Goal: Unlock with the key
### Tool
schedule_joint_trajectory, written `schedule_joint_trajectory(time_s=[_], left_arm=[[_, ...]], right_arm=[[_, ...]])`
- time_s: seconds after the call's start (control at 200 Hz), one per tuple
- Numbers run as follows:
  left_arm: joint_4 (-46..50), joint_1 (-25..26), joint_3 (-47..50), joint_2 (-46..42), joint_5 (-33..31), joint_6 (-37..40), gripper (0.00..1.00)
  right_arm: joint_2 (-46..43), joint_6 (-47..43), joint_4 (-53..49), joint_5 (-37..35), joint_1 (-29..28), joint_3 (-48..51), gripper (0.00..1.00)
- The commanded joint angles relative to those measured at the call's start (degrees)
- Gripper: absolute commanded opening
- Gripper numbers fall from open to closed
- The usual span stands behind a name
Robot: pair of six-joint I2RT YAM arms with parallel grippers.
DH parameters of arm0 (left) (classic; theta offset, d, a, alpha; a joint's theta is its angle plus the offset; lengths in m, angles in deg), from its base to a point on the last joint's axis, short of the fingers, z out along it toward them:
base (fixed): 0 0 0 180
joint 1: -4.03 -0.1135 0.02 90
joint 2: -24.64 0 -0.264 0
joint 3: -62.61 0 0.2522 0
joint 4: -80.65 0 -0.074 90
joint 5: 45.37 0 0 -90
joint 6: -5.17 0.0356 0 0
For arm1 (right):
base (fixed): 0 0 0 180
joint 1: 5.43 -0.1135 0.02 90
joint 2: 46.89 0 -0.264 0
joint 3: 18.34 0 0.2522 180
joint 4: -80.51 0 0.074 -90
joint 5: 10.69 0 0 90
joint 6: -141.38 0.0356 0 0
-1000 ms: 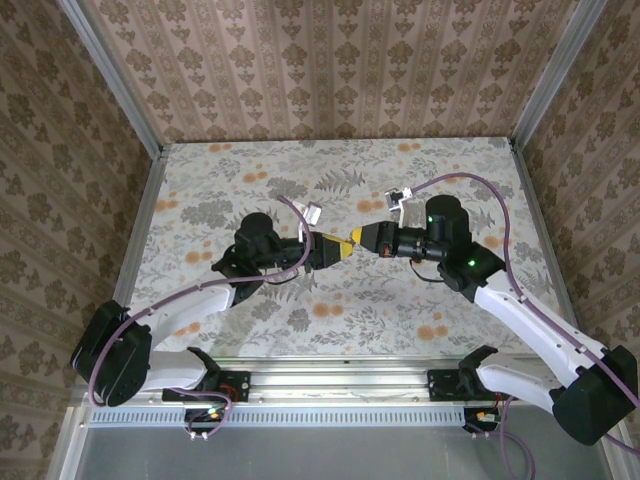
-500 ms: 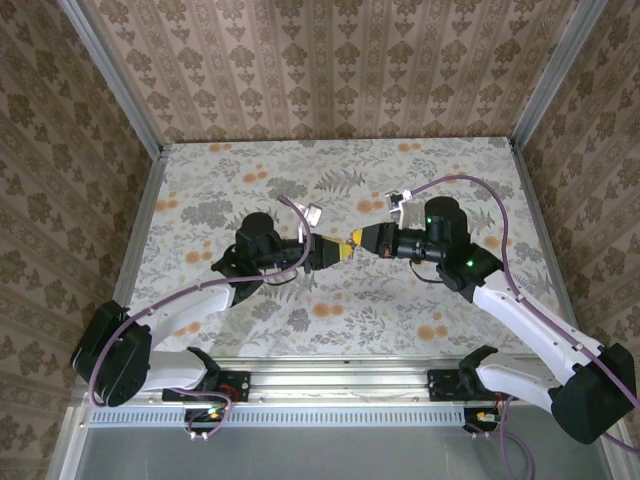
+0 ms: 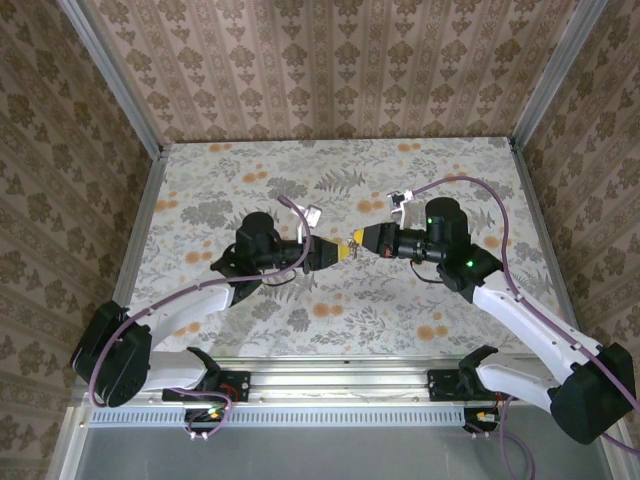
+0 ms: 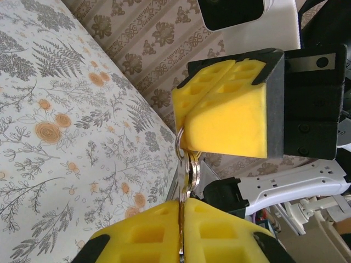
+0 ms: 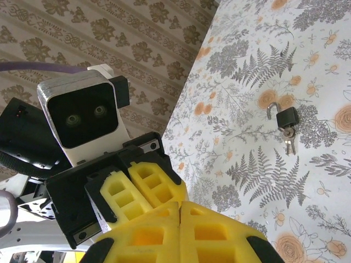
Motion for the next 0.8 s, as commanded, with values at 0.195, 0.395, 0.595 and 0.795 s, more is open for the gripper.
schedule_joint_trajectory(time_s=[0.195, 0.395, 0.595, 0.795], left_arm=[[9.7, -0.9, -2.4, -1.8, -1.4, 3.8, 0.00], [39.2, -1.1, -13.5, 1.7, -6.9, 16.5, 0.00], [49.8, -1.7, -20.6, 7.9, -1.7, 20.8, 0.00], [47.7, -1.4, -22.0, 7.1, 5.5, 21.5, 0.00]], right_arm=[[-0.9, -0.6, 1.3, 0.1, 1.1, 1.5, 0.00], [0.1, -10.9, -6.6, -7.0, 1.7, 1.9, 0.33], [0.6, -10.8, -0.5, -2.9, 3.1, 4.9, 0.28], [1.2, -9.9, 7.5, 7.5, 4.5, 7.8, 0.36]])
